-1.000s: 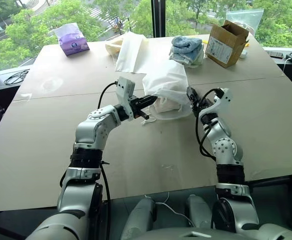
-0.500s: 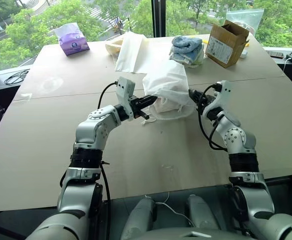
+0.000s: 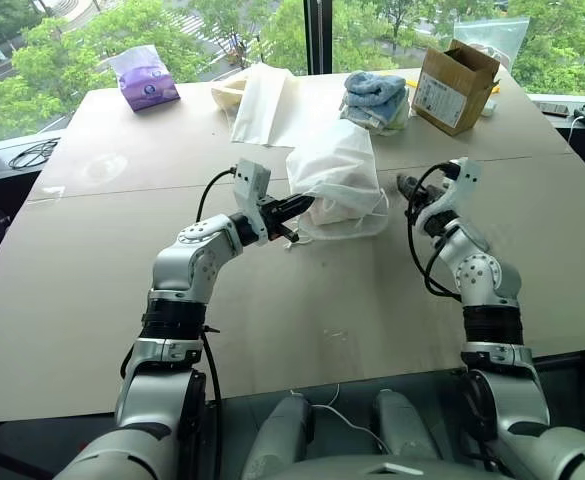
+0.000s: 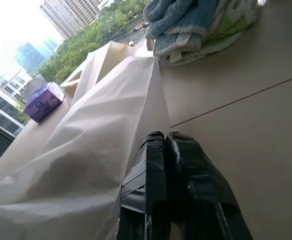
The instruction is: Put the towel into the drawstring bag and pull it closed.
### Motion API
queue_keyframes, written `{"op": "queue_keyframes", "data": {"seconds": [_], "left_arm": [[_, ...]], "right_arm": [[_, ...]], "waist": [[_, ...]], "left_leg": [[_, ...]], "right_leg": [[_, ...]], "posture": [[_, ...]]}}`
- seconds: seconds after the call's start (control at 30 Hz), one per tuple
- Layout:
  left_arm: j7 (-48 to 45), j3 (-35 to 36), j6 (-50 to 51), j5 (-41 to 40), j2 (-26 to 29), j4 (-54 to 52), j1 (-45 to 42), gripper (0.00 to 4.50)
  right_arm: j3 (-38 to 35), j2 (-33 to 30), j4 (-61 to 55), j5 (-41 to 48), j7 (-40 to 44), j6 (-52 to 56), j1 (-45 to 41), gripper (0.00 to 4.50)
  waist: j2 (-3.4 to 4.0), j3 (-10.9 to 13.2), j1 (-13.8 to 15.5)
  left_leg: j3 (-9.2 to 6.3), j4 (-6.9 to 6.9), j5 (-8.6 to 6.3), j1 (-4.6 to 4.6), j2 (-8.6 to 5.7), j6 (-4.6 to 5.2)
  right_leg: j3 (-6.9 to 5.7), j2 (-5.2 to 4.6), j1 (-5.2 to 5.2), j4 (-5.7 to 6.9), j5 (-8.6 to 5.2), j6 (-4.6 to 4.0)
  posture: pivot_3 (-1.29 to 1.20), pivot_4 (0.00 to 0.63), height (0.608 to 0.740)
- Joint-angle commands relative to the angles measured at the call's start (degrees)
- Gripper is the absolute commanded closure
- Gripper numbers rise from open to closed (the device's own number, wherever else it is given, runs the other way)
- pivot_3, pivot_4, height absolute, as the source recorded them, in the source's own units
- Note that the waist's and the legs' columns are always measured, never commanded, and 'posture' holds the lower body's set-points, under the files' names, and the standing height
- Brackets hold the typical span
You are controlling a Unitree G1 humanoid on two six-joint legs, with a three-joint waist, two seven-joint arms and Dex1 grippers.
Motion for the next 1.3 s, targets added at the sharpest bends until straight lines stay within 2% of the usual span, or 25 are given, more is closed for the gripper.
{"op": "queue_keyframes", "data": {"seconds": [0.03,0.13,0.2,0.23,0.27,0.3,0.33,0.4,0.43,0.63,0.73,0.97,1.3], "left_arm": [[0.18,0.93,-1.13,-0.19,0.07,-2.78,-0.22,4.50],[0.33,0.95,-1.00,-0.25,-0.03,-3.00,-0.06,4.50],[0.29,0.76,-0.96,-0.18,-0.13,-3.09,0.16,4.50],[0.21,0.63,-0.92,-0.14,-0.14,-3.13,0.23,4.50],[0.15,0.55,-0.89,-0.11,-0.14,-3.17,0.28,4.50],[0.11,0.47,-0.88,-0.07,-0.17,-3.06,0.18,4.50],[0.08,0.39,-0.87,-0.02,-0.20,-2.95,0.03,4.50],[0.02,0.27,-0.84,0.07,-0.24,-2.80,-0.24,4.50],[0.02,0.21,-0.83,0.12,-0.29,-2.75,-0.37,4.50],[0.14,-0.03,-1.02,0.34,-0.38,-3.09,-0.28,4.50],[0.42,-0.15,-0.94,0.22,-0.59,-3.87,0.28,4.50],[0.74,-0.13,-1.09,0.23,-1.07,-4.14,0.72,4.50],[0.61,-0.55,-1.85,0.46,-1.95,-3.28,0.30,4.50]], "right_arm": [[-3.63,0.96,-7.43,2.66,-4.65,-1.30,0.45,4.40],[-4.54,2.15,-13.53,4.97,-7.75,1.78,4.11,4.40],[-2.75,1.76,-18.02,8.06,-6.76,7.27,7.82,4.40],[-1.66,1.32,-19.36,9.11,-6.15,9.58,8.90,3.85],[-1.02,0.97,-20.18,9.80,-5.91,11.07,9.47,3.55],[-0.07,0.29,-20.53,9.92,-5.48,12.56,9.63,2.96],[1.45,-1.07,-19.91,8.42,-4.96,13.41,9.12,2.63],[3.99,-3.98,-18.21,5.98,-3.23,14.67,7.57,1.56],[5.40,-5.77,-17.29,4.59,-1.87,14.46,6.55,1.18],[17.36,-18.88,-11.07,-8.15,9.94,9.10,-0.65,1.18],[21.36,-22.47,-7.25,-13.24,13.11,7.25,-3.09,1.18],[25.75,-25.45,-3.91,-19.03,21.09,4.61,-5.73,1.18],[28.87,-25.67,-3.82,-26.57,23.78,3.61,-6.91,1.18]], "waist": [[0.00,0.00,0.01],[0.00,0.00,0.08],[0.00,0.00,0.09],[0.00,0.00,0.05],[0.00,0.00,-0.11],[0.02,0.01,-0.18],[0.03,0.02,-0.23],[0.04,0.02,-0.16],[0.04,0.02,-0.08],[0.03,0.02,0.16],[0.02,0.02,0.20],[0.01,0.03,0.12],[0.01,0.03,0.22]], "left_leg": [[0.00,0.00,0.00,0.00,0.00,0.00],[-0.01,-0.01,0.00,0.00,0.00,0.00],[-0.02,-0.02,0.00,0.00,0.00,0.00],[-0.02,-0.03,0.00,0.00,0.00,0.00],[-0.01,-0.03,0.00,0.00,0.00,0.00],[0.07,-0.03,0.00,0.00,0.00,0.00],[0.11,-0.02,0.00,0.00,0.00,0.01],[0.16,0.00,0.01,0.05,0.00,0.02],[0.15,0.01,0.01,0.05,0.00,0.02],[0.10,-0.01,0.00,0.02,-0.02,0.02],[0.07,-0.04,0.00,-0.02,-0.02,0.02],[0.07,-0.04,0.00,-0.04,-0.01,0.02],[0.07,-0.03,0.00,-0.05,-0.01,0.02]], "right_leg": [[0.00,0.00,0.00,0.00,0.00,0.00],[0.00,0.00,0.00,0.00,0.00,0.00],[-0.01,0.00,0.00,0.00,0.00,0.00],[-0.01,0.00,0.00,-0.01,0.00,0.00],[0.01,-0.01,0.00,-0.01,0.00,0.00],[0.08,0.00,-0.01,-0.01,0.00,0.00],[0.14,0.01,-0.02,0.01,0.00,0.00],[0.17,0.03,-0.02,0.06,0.00,0.00],[0.17,0.04,-0.02,0.07,0.00,0.00],[0.07,0.03,-0.01,0.02,0.00,0.00],[0.02,0.01,-0.01,-0.06,0.00,0.00],[0.03,-0.01,-0.01,-0.09,0.00,0.00],[0.02,-0.02,-0.01,-0.10,0.00,0.00]], "posture": [[0.00,0.150,0.740],[0.00,0.150,0.740],[0.00,0.150,0.740],[0.00,0.150,0.740],[0.00,0.150,0.740],[0.00,0.150,0.740],[0.00,0.150,0.740],[0.00,0.150,0.740],[0.00,0.150,0.740],[0.00,0.150,0.740],[0.00,0.150,0.740],[0.00,0.150,0.740],[0.00,0.150,0.740]]}}
